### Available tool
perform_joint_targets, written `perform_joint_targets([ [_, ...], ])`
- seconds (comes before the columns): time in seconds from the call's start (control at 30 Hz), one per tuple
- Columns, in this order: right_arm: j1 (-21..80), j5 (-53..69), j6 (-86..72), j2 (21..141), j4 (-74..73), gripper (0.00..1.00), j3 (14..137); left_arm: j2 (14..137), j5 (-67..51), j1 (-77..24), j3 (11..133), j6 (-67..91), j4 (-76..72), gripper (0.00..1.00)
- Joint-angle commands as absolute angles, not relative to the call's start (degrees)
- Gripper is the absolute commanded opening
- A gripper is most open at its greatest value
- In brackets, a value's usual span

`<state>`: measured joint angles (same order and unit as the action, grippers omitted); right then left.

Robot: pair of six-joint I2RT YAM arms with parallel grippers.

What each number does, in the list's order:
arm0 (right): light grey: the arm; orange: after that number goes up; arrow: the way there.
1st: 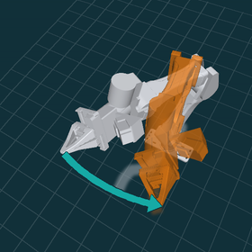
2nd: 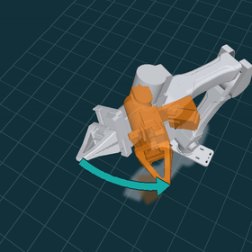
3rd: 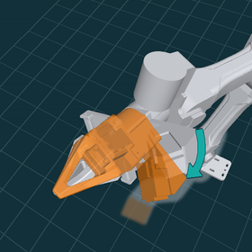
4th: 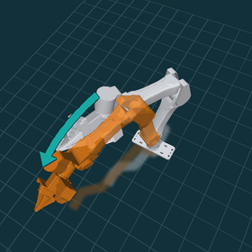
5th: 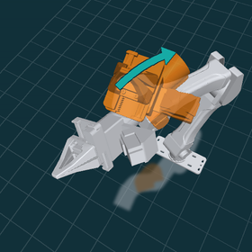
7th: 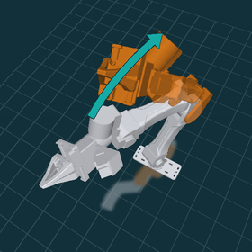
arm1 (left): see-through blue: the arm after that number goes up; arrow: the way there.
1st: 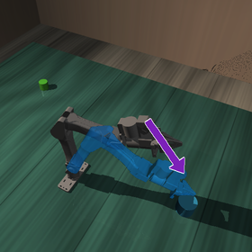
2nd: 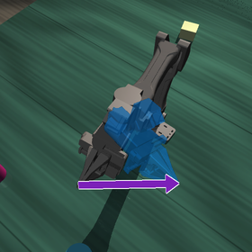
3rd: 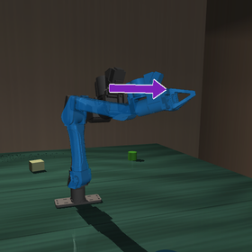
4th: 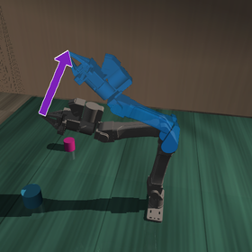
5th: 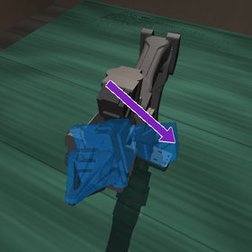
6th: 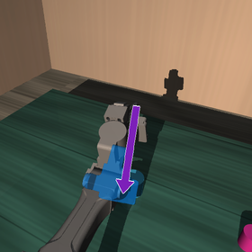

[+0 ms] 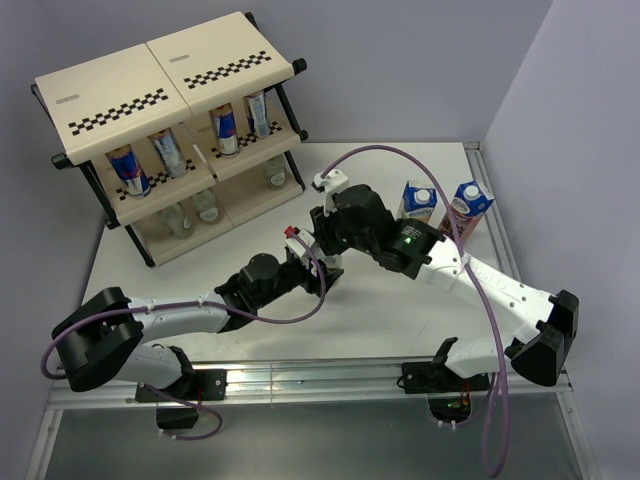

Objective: Place and organize the beverage onto the shelf
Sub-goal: Adjust the drink.

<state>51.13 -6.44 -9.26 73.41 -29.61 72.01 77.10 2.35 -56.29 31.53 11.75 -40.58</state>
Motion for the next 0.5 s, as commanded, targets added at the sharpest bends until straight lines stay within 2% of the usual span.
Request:
perform_joint_targets([
  [0.0, 52.3, -4.7, -11.2, 72.9, -23.2, 0.0, 75.7, 75.6, 4.6, -56.2, 33.6, 12.5, -45.4, 0.65],
  [0.13, 52.3, -4.7, -11.3, 72.9, -23.2, 0.0, 75.8, 75.2, 4.7, -56.2, 33.0, 12.7, -46.0, 0.67],
  [0.2, 52.3, -4.7, -11.4, 73.0, -23.3, 0.0, 75.9, 75.1, 4.7, -56.2, 33.0, 12.7, -46.1, 0.75],
  [0.27, 52.3, -4.7, -11.4, 73.3, -23.5, 0.0, 75.9, 75.1, 4.7, -56.2, 33.0, 12.8, -46.0, 0.75],
  [0.37, 52.3, -4.7, -11.4, 73.4, -23.3, 0.0, 75.9, 75.1, 5.1, -56.2, 32.7, 12.8, -46.5, 0.82],
  [0.47, 52.3, -4.7, -11.5, 73.7, -23.6, 0.0, 76.1, 75.1, 5.3, -56.2, 32.5, 13.0, -46.7, 0.8],
])
